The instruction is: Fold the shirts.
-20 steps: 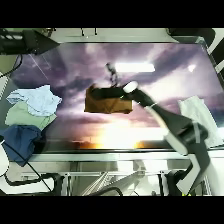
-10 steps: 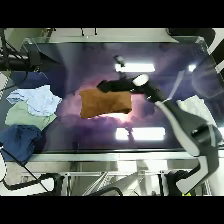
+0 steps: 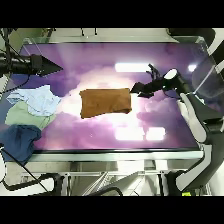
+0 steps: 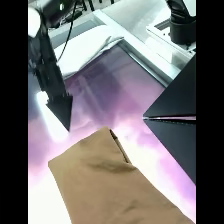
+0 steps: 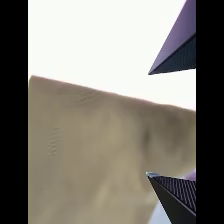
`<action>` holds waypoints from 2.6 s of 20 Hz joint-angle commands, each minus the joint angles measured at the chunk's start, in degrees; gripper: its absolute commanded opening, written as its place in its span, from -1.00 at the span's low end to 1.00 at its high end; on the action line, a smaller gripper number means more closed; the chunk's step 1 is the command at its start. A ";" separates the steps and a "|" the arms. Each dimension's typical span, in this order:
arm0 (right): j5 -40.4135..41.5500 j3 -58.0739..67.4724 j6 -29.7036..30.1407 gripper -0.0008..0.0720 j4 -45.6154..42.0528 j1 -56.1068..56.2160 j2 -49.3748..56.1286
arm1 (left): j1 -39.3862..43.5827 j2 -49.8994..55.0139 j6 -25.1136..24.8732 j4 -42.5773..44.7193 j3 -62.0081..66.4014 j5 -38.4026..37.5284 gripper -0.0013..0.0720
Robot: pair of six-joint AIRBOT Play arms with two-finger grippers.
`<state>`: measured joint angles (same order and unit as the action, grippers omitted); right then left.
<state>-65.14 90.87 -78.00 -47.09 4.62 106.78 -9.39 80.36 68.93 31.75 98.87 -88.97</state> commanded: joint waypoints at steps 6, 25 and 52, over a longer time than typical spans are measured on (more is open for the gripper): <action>1.55 0.02 5.53 0.94 14.05 4.09 8.98 | -0.07 -0.04 -0.52 0.04 -0.04 -0.02 -0.93; 0.28 12.94 -12.35 -0.92 6.71 -25.31 -18.58 | -0.04 0.00 -0.52 0.15 -0.04 -1.42 -0.93; -26.71 -22.16 -34.56 -0.89 -49.18 -49.53 -31.50 | -0.04 0.02 -0.98 0.15 -0.04 -4.00 -0.93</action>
<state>-93.97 72.97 -110.89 -95.18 -44.88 75.37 -9.41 80.34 67.90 31.92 98.85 -92.90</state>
